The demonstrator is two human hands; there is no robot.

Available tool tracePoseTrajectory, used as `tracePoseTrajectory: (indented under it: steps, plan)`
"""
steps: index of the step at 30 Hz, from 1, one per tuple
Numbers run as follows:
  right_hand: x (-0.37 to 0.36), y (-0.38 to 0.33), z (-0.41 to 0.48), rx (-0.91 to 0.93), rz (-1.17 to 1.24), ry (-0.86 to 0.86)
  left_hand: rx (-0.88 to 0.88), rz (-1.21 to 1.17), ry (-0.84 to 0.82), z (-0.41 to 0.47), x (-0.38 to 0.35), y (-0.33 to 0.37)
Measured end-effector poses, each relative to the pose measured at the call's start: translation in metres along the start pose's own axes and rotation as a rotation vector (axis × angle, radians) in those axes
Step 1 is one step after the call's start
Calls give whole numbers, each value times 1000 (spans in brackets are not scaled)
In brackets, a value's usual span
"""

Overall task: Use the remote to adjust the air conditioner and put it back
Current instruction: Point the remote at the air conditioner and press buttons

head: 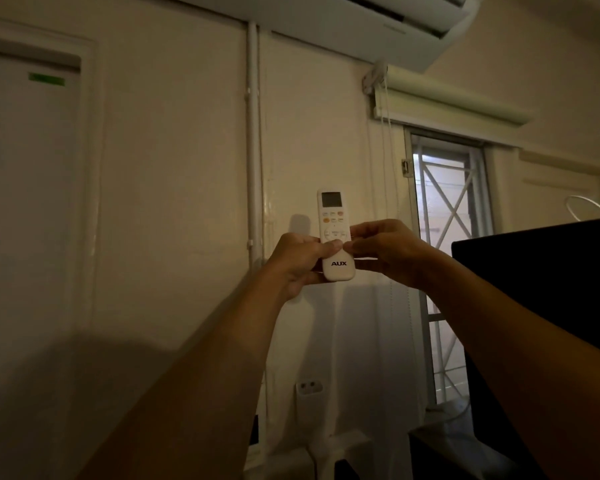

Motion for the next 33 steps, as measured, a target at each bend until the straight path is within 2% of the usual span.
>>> tracePoseTrajectory:
  steps: [7, 16, 22, 33]
  plan:
    - [25, -35, 3, 43, -33, 41, -53, -6, -38, 3, -21, 39]
    - [77, -117, 18, 110, 43, 251, -189, 7, -110, 6, -66, 125]
    - [101, -131, 19, 128, 65, 328, -206, 0, -150, 15, -83, 143]
    - [133, -159, 6, 185, 120, 343, -222, -38, -249, 11, -122, 169]
Point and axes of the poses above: each hand's wrist, its own z-axis towards the middle knuckle, its own x-axis out of the back of the hand, y = z × x, the point moved 10 cm from there along z, towards the middle knuckle, and after that the axes turned 11 degrees about -z, right-handed, at the moved point
